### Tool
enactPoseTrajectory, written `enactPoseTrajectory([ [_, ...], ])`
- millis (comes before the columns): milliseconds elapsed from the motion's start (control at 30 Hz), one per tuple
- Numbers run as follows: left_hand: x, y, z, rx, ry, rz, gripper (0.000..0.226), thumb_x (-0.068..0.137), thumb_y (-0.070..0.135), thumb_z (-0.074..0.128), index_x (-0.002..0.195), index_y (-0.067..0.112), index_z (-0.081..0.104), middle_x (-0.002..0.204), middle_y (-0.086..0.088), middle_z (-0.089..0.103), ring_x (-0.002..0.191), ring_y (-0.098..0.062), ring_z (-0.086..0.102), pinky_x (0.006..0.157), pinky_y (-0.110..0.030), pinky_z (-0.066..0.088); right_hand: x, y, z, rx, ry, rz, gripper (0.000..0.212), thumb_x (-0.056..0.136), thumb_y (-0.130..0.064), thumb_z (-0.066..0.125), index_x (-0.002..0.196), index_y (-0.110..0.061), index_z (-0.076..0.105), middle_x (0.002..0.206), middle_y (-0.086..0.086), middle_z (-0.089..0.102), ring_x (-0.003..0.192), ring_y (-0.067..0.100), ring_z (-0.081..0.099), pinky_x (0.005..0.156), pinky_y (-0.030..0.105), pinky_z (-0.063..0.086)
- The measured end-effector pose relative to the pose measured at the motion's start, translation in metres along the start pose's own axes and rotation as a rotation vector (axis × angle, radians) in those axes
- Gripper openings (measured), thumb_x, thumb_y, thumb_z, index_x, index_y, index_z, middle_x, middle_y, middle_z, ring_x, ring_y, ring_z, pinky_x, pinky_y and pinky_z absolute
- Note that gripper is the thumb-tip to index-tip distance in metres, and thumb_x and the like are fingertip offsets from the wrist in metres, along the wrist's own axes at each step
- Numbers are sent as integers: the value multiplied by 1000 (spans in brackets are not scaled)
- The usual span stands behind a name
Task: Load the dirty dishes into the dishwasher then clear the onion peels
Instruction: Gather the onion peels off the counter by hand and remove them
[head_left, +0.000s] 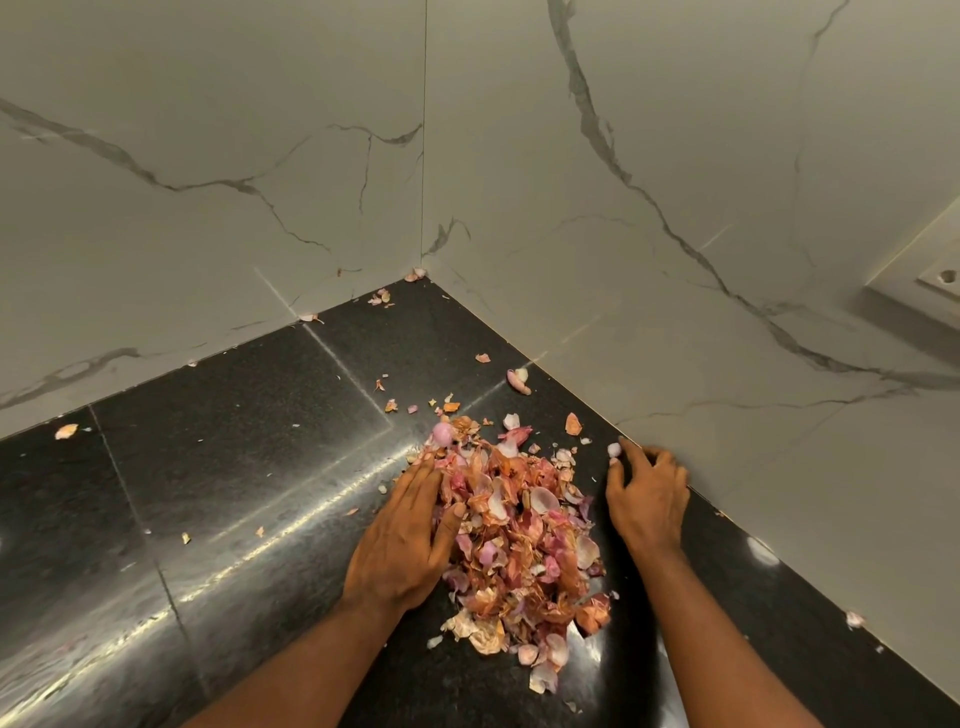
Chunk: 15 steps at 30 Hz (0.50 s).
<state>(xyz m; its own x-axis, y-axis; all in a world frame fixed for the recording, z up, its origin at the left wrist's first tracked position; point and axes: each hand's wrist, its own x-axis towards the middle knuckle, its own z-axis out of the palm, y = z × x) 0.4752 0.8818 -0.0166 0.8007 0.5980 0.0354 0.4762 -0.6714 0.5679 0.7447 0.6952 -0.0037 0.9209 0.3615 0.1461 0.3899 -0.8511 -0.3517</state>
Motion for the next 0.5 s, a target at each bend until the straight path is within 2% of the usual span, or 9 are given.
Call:
enactPoseTrajectory([
  [100,0,-1,1,5,-1,2,78,102,73,12,165,28,15,173,6,13,158,-6,6,129,-33,12,0,-4,-1,153,-50,-80,37,105,-38,54,140,-27,62,134,0,60,124,23,49,104,49,41],
  [167,-1,-1,1,14,-7,-1,76,103,71,14,165,28,15,173,6,12,158,-6,5,128,-31,9,-4,-11,-6,437,-100,-119,27,104,-31,58,128,-29,70,124,-9,67,117,12,58,103,47,50],
  [233,0,0,1,17,-6,-2,75,103,71,14,165,28,15,173,6,12,158,-6,5,128,-32,10,-10,-21,-11,731,-152,-84,20,103,-25,61,117,-24,76,109,-10,75,104,7,69,94,45,59],
  [300,0,0,1,24,-9,2,76,103,72,12,165,28,14,173,7,11,158,-6,5,129,-33,11,-12,-28,-13,863,-107,-47,20,104,-24,60,113,-20,77,101,-6,78,96,10,74,91,47,61],
  [333,-1,0,1,23,-10,1,76,103,72,13,165,29,14,173,7,11,158,-6,4,129,-33,11,-10,-30,-12,863,-76,-28,21,105,-28,59,117,-22,76,106,-7,78,100,9,73,93,48,60],
  [367,-1,-1,1,19,-10,0,75,103,71,14,165,29,14,173,7,11,158,-6,4,129,-33,11,-6,-31,-11,826,-73,-10,26,105,-33,57,125,-27,73,120,-9,74,113,7,68,101,49,56],
  [400,-1,0,0,12,-8,-3,74,104,71,15,165,29,13,173,7,11,158,-6,4,129,-32,10,0,-32,-9,752,-140,-9,35,106,-40,54,139,-31,64,141,-7,64,131,7,56,113,48,46],
  [433,-1,0,0,7,-10,-7,74,104,71,16,165,29,13,173,7,11,158,-6,4,128,-32,10,8,-32,-7,624,-242,-40,48,107,-49,47,152,-32,49,159,-6,45,146,8,38,122,46,32],
  [500,-1,1,0,1,-15,-6,75,104,71,16,165,29,14,173,7,11,158,-6,4,128,-32,10,17,-38,-6,369,-406,-158,65,107,-62,30,163,-29,25,170,-5,17,155,8,12,128,44,11],
])
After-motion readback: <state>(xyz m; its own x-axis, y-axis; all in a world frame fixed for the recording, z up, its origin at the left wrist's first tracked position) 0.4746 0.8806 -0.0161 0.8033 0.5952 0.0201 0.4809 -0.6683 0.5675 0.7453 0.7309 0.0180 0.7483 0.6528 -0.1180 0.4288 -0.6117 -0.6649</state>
